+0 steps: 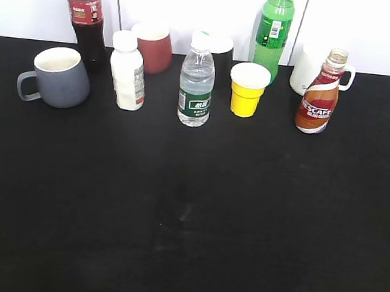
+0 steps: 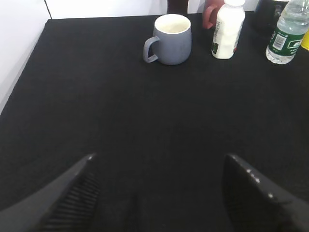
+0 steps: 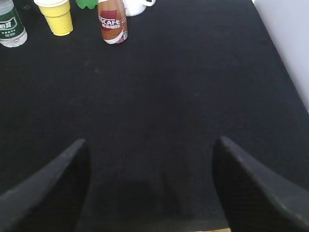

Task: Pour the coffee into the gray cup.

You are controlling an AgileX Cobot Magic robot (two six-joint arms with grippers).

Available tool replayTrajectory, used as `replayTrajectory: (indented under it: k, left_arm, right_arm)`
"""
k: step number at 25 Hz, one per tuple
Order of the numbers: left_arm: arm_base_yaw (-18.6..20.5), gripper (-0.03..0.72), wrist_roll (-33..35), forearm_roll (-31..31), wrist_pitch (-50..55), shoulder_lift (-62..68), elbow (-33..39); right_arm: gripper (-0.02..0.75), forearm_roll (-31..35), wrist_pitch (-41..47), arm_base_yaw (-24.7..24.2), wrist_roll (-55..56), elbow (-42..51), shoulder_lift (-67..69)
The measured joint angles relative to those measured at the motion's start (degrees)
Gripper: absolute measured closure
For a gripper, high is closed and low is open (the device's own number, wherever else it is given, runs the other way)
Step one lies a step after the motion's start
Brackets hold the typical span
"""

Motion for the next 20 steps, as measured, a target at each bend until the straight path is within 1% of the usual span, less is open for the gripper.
replayTrajectory:
  k: [12,14,15,16,17,20]
  left_arm:
    - [0.0,0.096,0.0,0.0,0.0,0.0,0.0]
    - [0.0,0.096,0.0,-0.37,-1.57,0.0,-0.7]
    - [0.0,0.096,0.0,-0.74,-9.54,0.0,-1.45]
    - [0.0,0.097,0.0,-0.68,-12.08,0.0,-1.5]
    - [0.0,0.097,0.0,0.0,-17.5,0.6,-1.5]
    - [0.0,0.097,0.0,0.0,-32.68,10.62,-1.5]
  right_arm:
    - [0.15,0.0,0.0,0.0,0.0,0.0,0.0]
    - [0.15,0.0,0.0,0.0,0.0,0.0,0.0]
    - [0.15,0.0,0.0,0.0,0.0,0.0,0.0]
    - [0.15,0.0,0.0,0.0,0.0,0.0,0.0]
    - [0.15,0.0,0.0,0.0,0.0,0.0,0.0]
    - [0.15,0.0,0.0,0.0,0.0,0.0,0.0]
